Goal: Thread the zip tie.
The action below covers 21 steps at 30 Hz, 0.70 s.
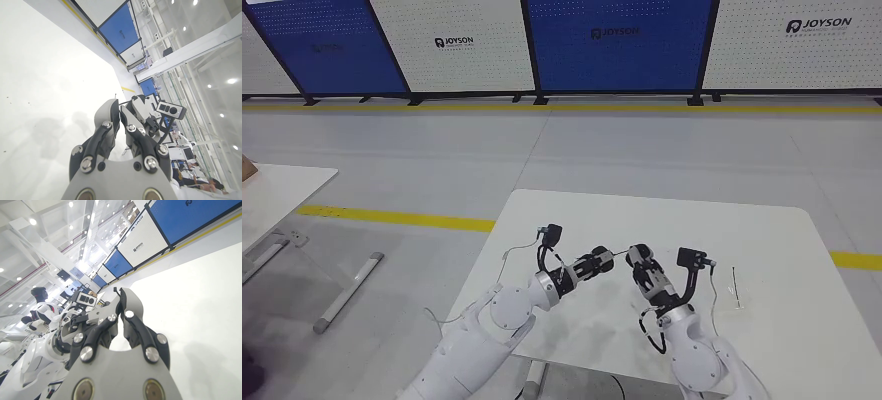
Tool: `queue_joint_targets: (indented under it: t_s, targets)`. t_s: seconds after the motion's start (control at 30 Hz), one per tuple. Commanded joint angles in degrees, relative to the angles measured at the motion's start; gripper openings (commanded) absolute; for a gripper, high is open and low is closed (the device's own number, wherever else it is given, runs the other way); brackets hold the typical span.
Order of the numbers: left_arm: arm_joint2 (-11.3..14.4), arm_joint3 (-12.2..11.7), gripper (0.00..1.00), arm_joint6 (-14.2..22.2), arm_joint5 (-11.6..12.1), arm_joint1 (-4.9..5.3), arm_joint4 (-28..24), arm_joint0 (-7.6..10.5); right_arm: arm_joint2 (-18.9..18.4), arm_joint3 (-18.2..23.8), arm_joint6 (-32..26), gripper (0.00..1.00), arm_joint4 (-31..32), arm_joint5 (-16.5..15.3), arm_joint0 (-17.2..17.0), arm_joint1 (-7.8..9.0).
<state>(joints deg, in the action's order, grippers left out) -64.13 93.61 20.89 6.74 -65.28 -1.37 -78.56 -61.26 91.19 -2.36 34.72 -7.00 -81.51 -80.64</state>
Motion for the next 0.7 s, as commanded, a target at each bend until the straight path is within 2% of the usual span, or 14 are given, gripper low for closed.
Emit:
queue_joint_targets:
  t_s: [0.0,0.03,0.07,0.1,0.3,0.57,0.67]
  targets:
    - [-0.06,-0.01,0.72,-0.16,0.05,0.00,-0.03,-0.03,-0.05,-0.09,-0.02,0.00,0.02,0.23,0.05,-0.01]
    - [-0.11,0.00,0.66,-0.24,0.07,0.01,0.00,-0.06,-0.08,-0.10,0.05,0.00,0.03,0.37,0.06,-0.01]
    - [-0.17,0.01,0.51,-0.30,0.10,0.02,0.03,-0.10,-0.13,-0.11,0.14,0.00,0.03,0.48,0.06,-0.02]
    - [-0.31,0.03,0.46,-0.32,0.16,0.05,0.03,-0.20,-0.28,-0.14,0.25,0.00,-0.03,0.62,0.06,-0.01]
    - [-1.13,0.14,0.36,-0.57,0.36,0.21,-0.24,-0.72,-0.86,0.05,0.34,0.00,-0.48,0.76,-0.02,0.03]
    - [-1.09,0.49,0.01,-0.85,0.43,0.19,-0.34,-0.81,-0.92,0.20,0.23,0.00,-0.48,0.74,-0.07,0.02]
    - [-1.03,0.46,0.00,-0.99,0.58,0.17,-0.36,-0.78,-0.84,0.13,0.35,0.00,-0.60,0.71,-0.10,-0.01]
